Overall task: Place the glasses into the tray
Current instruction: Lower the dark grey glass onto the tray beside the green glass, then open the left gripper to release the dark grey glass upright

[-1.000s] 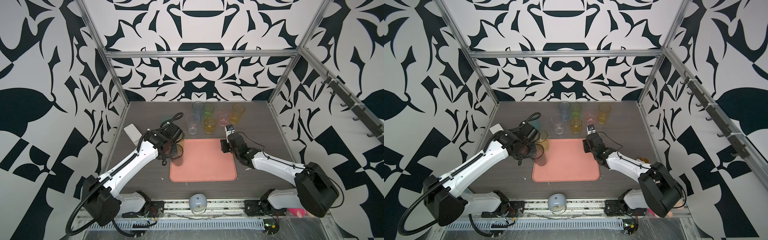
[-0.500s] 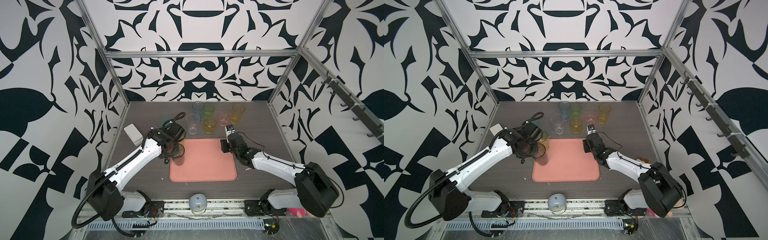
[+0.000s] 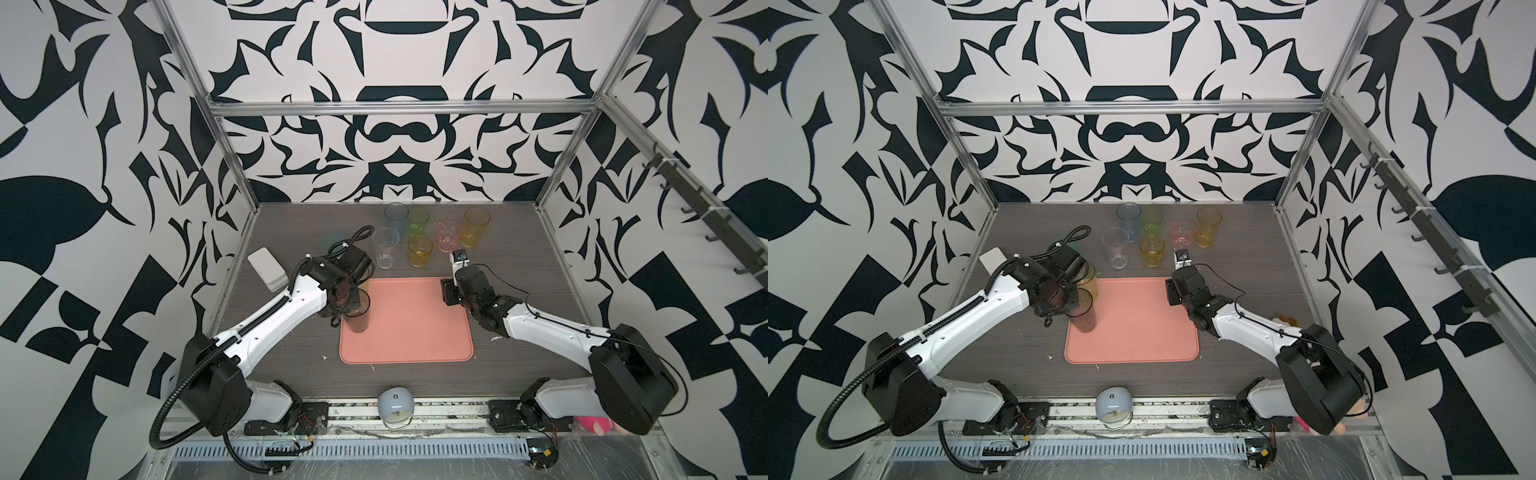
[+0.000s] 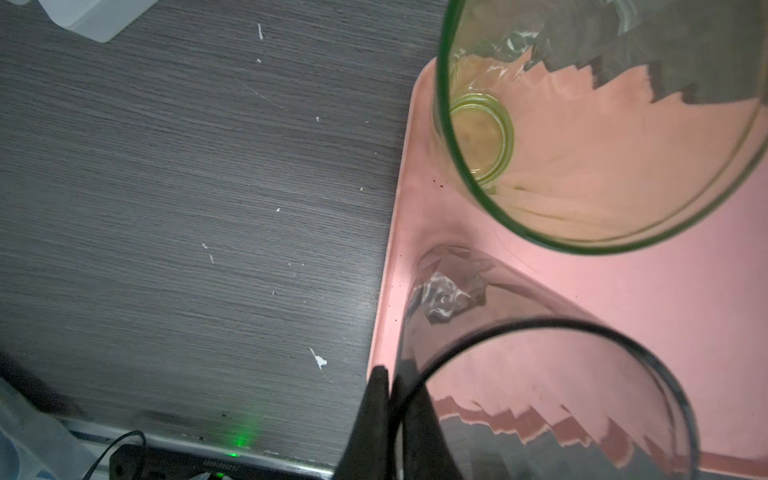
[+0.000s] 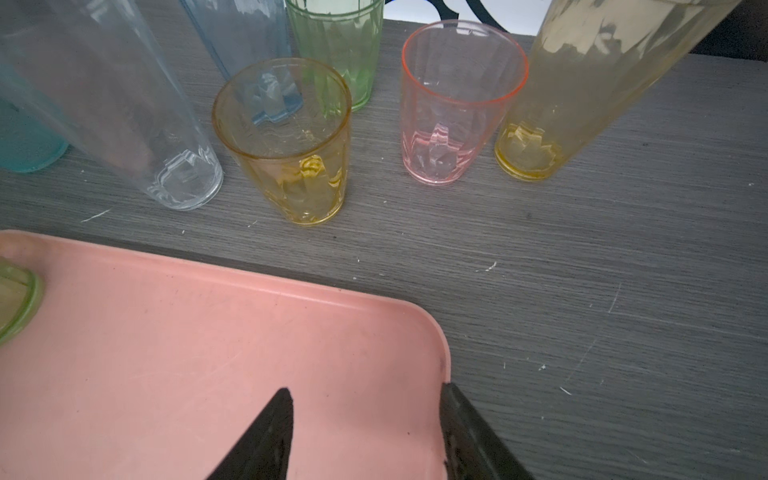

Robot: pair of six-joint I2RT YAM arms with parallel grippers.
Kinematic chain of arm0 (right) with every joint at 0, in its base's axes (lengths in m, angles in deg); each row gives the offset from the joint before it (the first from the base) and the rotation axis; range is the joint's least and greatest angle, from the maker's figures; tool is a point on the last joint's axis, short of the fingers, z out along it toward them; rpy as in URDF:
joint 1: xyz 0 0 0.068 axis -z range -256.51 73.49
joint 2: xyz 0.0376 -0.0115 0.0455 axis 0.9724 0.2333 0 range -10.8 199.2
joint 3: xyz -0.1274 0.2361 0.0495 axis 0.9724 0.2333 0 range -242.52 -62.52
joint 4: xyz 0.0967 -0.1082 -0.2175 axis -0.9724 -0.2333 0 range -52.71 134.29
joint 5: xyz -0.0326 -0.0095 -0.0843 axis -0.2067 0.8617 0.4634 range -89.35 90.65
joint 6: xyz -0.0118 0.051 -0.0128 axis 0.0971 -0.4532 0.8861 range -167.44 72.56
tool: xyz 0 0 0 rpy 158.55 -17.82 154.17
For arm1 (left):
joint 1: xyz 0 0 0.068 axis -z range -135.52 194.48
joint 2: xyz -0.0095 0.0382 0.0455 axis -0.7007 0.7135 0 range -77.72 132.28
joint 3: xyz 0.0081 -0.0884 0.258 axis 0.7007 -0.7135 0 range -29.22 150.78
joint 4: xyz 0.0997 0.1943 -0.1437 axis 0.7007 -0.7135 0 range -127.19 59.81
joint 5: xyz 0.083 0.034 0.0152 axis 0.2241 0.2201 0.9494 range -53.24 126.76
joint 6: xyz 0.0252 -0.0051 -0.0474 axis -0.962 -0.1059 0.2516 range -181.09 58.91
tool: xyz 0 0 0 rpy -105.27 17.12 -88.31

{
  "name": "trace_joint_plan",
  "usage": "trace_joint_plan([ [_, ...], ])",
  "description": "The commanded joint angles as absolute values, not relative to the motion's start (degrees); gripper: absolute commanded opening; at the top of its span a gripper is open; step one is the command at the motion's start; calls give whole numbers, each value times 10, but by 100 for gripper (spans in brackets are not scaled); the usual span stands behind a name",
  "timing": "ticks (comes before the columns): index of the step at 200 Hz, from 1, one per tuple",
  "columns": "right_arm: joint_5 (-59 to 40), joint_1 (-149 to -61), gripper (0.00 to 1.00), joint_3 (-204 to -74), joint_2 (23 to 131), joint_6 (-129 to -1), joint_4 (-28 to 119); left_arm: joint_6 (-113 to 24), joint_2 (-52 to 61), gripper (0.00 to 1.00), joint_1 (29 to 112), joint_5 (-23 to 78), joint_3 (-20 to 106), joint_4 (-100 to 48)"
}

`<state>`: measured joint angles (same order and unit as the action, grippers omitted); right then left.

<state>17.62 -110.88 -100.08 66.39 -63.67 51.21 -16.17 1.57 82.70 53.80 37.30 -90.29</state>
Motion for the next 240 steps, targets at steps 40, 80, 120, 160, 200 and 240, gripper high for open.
trace_joint_plan([
  [40, 186, -1110, 60, -1024, 656, -641, 513, -161, 37, 0, 829, 550, 384, -911],
  [80, 184, -1110, 60, -1023, 657, -642, 512, -157, 48, 16, 830, 556, 396, -919],
  [120, 184, -1110, 60, -1023, 656, -643, 513, -157, 46, 24, 832, 557, 412, -929],
  [160, 179, -1110, 60, -1015, 650, -643, 523, -160, 33, 34, 832, 562, 432, -939],
  [200, 181, -1110, 60, -1007, 642, -639, 531, -168, 24, 44, 832, 575, 455, -947],
  [240, 179, -1110, 60, -997, 637, -636, 544, -185, 30, 55, 832, 595, 492, -957],
])
